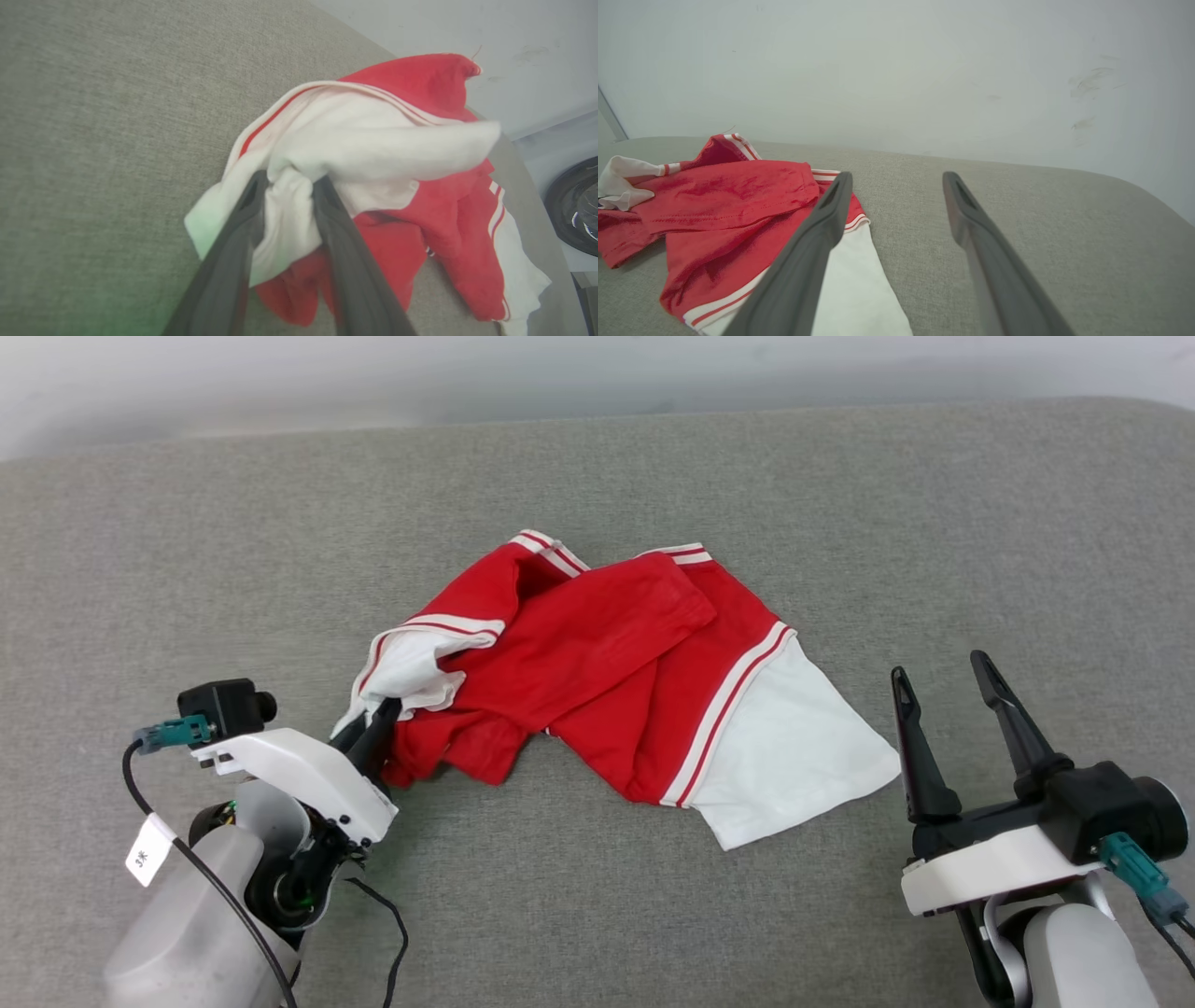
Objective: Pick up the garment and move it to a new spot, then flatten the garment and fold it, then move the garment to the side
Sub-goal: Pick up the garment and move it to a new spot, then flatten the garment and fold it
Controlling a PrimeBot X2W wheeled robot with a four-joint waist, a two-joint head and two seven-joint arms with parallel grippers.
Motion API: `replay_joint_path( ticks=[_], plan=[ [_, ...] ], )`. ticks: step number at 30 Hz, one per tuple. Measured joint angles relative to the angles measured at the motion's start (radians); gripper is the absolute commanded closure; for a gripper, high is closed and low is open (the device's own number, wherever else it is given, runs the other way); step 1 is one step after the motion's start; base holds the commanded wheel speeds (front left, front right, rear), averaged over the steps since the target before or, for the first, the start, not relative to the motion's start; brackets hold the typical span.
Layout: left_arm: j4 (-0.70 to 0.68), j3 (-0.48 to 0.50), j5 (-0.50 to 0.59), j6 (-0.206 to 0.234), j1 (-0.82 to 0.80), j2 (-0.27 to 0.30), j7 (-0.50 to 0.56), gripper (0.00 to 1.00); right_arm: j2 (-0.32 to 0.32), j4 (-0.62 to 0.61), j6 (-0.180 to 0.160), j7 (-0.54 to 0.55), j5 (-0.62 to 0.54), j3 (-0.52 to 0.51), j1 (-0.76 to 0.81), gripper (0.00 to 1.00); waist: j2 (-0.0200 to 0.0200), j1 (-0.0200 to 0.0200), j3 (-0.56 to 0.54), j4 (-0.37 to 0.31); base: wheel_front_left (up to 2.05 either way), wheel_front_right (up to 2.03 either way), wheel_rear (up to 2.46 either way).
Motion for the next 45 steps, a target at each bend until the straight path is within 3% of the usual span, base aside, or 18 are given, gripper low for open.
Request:
replay_joint_path(
  ticks=[1, 8, 13, 15, 19, 24, 29, 36, 45],
  plan=[
    [0.029, 0.000, 0.004, 0.000, -0.009, -0.004, -0.012, 0.00, 0.000, 0.003, 0.000, 0.000, -0.003, 0.002, 0.000, 0.00, 0.0000, 0.0000, -0.002, 0.005, 0.00, 0.00, 0.00],
    [0.196, 0.008, 0.089, 0.036, -0.060, 0.008, -0.177, 0.00, 0.000, 0.023, 0.000, 0.000, -0.020, 0.006, 0.004, 0.00, 0.0000, 0.0000, -0.038, 0.029, 0.00, 0.00, 0.00],
    [0.211, -0.003, 0.202, 0.045, -0.077, 0.027, -0.261, 0.00, 0.000, 0.029, 0.000, 0.000, -0.028, -0.007, 0.030, 0.00, 0.0000, 0.0000, -0.082, 0.050, 0.00, 0.00, 0.00],
    [0.154, 0.015, 0.275, 0.057, -0.073, 0.044, -0.265, 0.00, 0.000, 0.032, 0.000, 0.000, -0.030, -0.010, 0.045, 0.00, 0.0000, 0.0000, -0.102, 0.061, 0.00, 0.00, 0.00],
    [-0.101, 0.090, 0.499, 0.058, 0.006, 0.060, -0.269, 0.00, 0.000, 0.030, 0.000, 0.000, -0.033, -0.021, 0.067, 0.00, 0.0000, -0.0001, -0.139, 0.085, 0.00, 0.00, 0.00],
    [-0.351, 0.180, 0.688, 0.071, 0.215, 0.009, -0.269, 0.00, 0.000, 0.027, 0.000, 0.000, -0.036, -0.030, 0.093, 0.00, 0.0000, -0.0001, -0.182, 0.110, 0.00, 0.00, 0.00],
    [-0.492, 0.233, 0.816, 0.068, 0.381, -0.077, -0.269, 0.00, 0.001, 0.025, 0.000, 0.000, -0.040, -0.033, 0.116, 0.00, 0.0000, -0.0001, -0.210, 0.126, 0.00, 0.00, 0.00],
    [-0.536, 0.298, 0.900, 0.039, 0.513, -0.186, -0.269, 0.00, 0.000, 0.024, 0.000, 0.000, -0.043, -0.033, 0.136, 0.00, 0.0000, -0.0001, -0.229, 0.130, 0.00, 0.00, 0.00],
    [-0.528, 0.387, 0.959, -0.033, 0.538, -0.259, -0.269, 0.00, 0.000, 0.026, 0.000, 0.000, -0.043, -0.016, 0.148, 0.00, 0.0000, -0.0002, -0.226, 0.130, 0.00, 0.00, 0.00]
  ],
)
